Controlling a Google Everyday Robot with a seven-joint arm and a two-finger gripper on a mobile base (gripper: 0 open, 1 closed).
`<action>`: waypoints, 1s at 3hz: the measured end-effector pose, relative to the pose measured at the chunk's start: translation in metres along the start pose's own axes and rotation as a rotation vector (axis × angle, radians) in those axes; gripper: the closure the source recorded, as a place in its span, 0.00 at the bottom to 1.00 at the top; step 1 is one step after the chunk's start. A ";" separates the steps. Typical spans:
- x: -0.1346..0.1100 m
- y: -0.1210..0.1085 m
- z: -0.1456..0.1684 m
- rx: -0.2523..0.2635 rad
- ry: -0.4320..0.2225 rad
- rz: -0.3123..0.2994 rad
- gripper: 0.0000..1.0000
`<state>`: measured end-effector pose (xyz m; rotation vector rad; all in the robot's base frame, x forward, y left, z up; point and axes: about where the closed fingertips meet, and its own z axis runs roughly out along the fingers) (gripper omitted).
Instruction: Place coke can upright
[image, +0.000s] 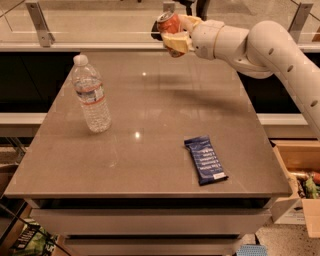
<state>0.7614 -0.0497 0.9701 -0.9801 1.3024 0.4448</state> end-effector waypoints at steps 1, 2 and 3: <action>0.011 0.006 -0.001 0.010 0.001 0.044 1.00; 0.021 0.010 -0.001 0.011 -0.014 0.085 1.00; 0.031 0.012 -0.002 0.016 -0.036 0.116 1.00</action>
Offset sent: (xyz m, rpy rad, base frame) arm -0.0025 -0.0078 -0.0370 0.1079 0.0886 -0.0171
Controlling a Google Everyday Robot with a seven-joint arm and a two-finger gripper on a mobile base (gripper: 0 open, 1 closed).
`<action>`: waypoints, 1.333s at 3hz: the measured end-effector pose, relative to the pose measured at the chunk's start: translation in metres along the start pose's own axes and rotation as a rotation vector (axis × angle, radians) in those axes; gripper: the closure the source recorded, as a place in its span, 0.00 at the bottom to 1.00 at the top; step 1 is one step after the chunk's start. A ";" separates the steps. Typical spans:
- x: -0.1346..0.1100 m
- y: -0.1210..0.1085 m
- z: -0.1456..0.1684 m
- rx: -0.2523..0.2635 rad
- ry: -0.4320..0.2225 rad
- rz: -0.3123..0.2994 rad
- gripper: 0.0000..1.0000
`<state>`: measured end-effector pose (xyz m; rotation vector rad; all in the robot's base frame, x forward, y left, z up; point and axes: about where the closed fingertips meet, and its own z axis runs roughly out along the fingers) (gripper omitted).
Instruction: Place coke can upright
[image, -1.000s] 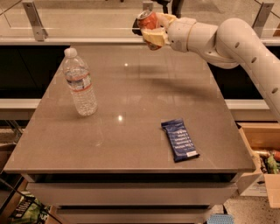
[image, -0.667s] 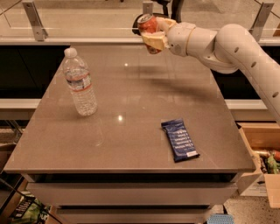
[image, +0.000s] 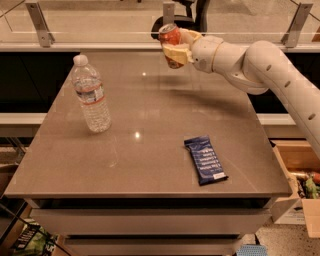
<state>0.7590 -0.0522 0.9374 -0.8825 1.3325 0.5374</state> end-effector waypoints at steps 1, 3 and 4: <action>0.010 0.001 -0.001 0.002 -0.028 0.031 1.00; 0.033 0.006 -0.004 0.020 -0.060 0.109 1.00; 0.043 0.009 -0.008 0.038 -0.056 0.138 1.00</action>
Offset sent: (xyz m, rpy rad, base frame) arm 0.0007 -0.0118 -0.0377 0.1353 0.0481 -0.0092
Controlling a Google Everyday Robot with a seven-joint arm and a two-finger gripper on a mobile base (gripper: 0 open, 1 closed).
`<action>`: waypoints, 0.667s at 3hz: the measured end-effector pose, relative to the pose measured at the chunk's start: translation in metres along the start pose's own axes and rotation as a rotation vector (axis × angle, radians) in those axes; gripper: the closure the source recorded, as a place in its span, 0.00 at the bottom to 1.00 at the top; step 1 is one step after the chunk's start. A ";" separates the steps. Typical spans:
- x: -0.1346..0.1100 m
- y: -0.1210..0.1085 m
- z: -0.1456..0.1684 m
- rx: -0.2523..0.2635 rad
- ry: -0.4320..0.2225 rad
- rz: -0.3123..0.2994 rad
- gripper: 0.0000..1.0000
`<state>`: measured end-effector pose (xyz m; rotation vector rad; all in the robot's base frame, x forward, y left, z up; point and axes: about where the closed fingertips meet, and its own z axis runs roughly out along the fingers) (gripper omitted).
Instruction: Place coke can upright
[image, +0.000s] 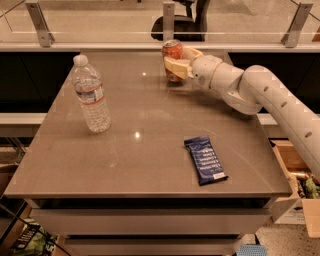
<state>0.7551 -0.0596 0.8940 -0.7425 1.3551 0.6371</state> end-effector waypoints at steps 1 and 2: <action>0.006 0.000 -0.003 0.013 0.009 0.013 1.00; 0.012 -0.001 -0.005 0.020 0.008 0.024 1.00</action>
Offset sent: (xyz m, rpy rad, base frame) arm 0.0003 -0.0161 -0.0218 0.0221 0.0370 -0.0382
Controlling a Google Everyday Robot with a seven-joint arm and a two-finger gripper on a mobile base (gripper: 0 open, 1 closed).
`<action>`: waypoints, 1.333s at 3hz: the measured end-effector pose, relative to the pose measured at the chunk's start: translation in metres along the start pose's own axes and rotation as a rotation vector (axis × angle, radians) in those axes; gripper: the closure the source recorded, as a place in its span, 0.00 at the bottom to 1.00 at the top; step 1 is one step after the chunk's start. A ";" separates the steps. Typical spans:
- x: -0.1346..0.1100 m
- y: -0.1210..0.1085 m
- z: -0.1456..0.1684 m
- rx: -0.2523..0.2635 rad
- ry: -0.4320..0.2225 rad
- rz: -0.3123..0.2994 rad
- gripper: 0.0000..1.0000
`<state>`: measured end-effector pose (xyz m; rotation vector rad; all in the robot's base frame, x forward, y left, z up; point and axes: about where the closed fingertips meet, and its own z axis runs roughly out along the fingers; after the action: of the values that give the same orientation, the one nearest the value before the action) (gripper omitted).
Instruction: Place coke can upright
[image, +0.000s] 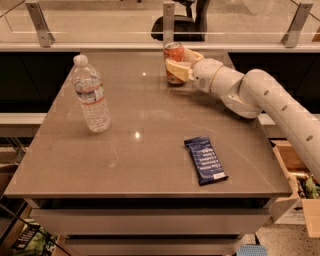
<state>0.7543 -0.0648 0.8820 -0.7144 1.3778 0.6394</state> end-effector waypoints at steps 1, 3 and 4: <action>0.007 -0.003 -0.003 0.010 0.000 0.016 1.00; 0.007 -0.003 -0.003 0.009 0.000 0.016 0.59; 0.007 -0.003 -0.003 0.009 0.000 0.016 0.36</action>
Offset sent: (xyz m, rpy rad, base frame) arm 0.0006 -0.0038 -0.0056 0.0092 0.0097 -0.0071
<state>0.7550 -0.0691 0.8753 -0.6966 1.3863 0.6454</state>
